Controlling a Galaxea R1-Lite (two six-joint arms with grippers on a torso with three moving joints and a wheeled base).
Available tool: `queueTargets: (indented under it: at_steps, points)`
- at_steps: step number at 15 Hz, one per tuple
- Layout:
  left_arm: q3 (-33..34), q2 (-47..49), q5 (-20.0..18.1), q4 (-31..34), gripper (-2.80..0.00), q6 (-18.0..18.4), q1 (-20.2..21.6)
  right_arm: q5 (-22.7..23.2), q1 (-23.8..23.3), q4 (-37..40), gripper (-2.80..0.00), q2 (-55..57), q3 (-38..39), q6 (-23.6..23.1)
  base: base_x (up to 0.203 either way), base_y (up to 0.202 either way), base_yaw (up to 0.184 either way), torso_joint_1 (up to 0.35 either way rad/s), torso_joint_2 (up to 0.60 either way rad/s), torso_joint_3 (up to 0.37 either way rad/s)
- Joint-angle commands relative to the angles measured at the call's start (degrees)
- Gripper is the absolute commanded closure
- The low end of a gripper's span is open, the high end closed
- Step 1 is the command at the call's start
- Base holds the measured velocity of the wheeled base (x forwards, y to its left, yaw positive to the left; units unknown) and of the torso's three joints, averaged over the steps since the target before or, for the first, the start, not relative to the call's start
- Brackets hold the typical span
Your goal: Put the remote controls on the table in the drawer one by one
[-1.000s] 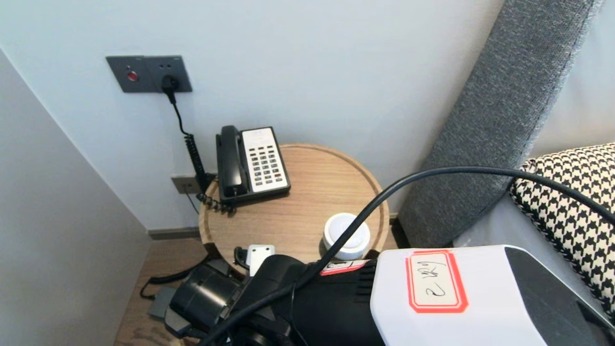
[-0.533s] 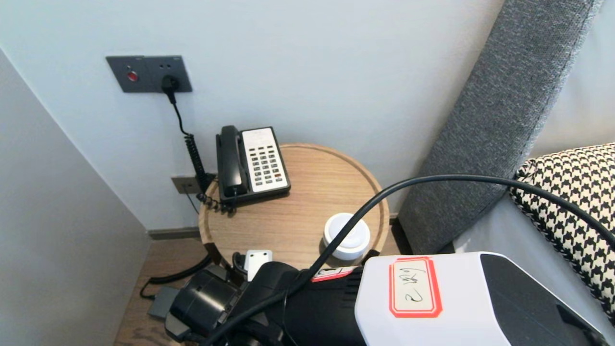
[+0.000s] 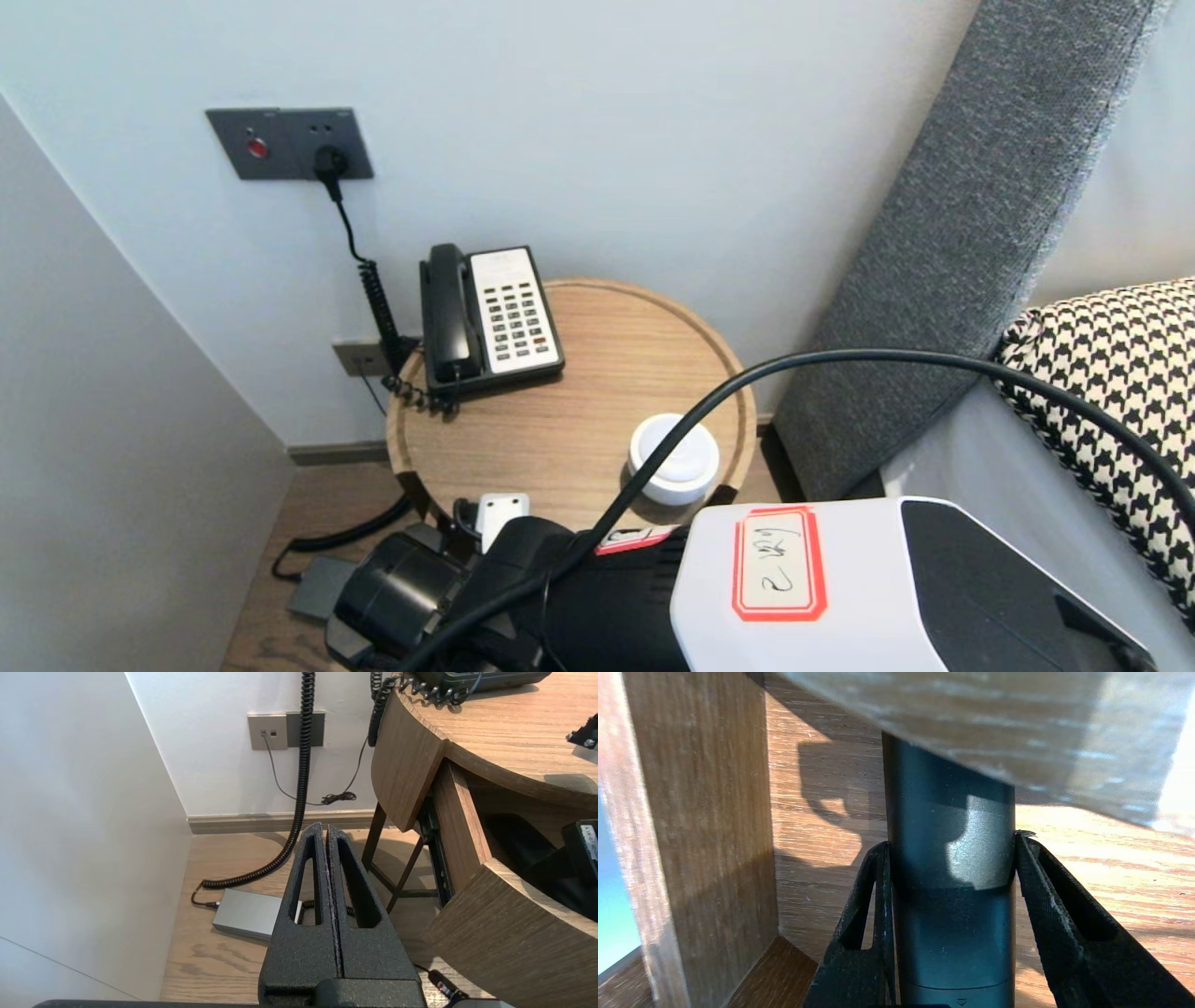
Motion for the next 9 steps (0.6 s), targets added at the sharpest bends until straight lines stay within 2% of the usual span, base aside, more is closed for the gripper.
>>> queueTargets:
  at_steps: [1, 9]
  points:
    - [0.53, -0.09, 0.02, -0.03, 0.0, 0.0, 0.0, -0.13, 0.02, 0.22, 0.0, 0.4, -0.02, 0.29, 0.0, 0.0, 0.0, 0.0, 0.0, 0.0]
    - [0.53, -0.09, 0.02, -0.03, 0.0, 0.0, 0.0, -0.05, -0.02, 0.22, 0.0, 0.45, -0.02, 0.12, 0.0, 0.0, 0.0, 0.0, 0.0, 0.0]
